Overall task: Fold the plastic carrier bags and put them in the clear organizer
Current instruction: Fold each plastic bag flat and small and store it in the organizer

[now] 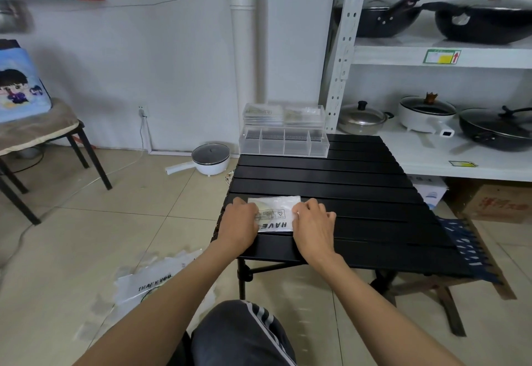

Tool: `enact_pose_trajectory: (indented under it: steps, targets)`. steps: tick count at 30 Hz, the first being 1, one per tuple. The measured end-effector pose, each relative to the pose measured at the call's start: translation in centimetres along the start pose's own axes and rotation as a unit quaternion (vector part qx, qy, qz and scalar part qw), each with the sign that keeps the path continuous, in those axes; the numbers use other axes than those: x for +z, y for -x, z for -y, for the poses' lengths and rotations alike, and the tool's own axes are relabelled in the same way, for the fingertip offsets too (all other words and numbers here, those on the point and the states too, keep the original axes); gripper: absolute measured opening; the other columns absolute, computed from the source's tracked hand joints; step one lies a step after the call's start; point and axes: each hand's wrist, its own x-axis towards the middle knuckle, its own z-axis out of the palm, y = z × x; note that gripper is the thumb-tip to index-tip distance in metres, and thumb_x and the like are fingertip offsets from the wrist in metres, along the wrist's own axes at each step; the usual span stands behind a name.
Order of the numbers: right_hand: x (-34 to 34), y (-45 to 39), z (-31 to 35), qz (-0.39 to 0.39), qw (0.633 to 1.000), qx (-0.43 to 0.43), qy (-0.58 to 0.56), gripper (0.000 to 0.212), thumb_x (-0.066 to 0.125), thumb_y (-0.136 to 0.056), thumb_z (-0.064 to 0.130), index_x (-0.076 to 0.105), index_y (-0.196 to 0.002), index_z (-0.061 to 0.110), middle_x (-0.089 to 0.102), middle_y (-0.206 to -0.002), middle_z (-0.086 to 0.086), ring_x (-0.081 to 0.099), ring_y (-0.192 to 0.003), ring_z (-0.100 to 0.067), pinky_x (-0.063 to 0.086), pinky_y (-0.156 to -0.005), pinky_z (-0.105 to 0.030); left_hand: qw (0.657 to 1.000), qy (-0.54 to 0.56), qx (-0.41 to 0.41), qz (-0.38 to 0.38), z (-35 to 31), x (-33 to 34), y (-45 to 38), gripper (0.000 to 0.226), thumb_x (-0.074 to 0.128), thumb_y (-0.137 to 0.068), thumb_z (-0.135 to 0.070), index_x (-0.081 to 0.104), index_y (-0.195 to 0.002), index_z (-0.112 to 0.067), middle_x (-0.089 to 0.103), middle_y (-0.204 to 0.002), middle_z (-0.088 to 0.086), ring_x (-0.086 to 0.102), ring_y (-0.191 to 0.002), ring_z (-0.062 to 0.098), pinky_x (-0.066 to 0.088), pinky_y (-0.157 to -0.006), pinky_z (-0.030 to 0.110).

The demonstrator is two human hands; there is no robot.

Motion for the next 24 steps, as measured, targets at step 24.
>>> enact_pose_trajectory:
  steps: [24]
  targets:
    - [-1.1,-1.8,-0.4,0.030,0.871,0.151,-0.467,0.057,0.049,-0.100,0.026,0.025,-0.152,0.029,0.060,-0.110,0.003,0.058,-0.100,-0.011,0.046,-0.080,-0.020,0.827,0.556,-0.082,0.019,-2.2,-4.1,-0.4,0.049,0.039,-0.080,0.024,0.070,-0.104,-0.006,0.064,-0.111,-0.005,0.067,-0.096,0.012,0.058,-0.076,0.026]
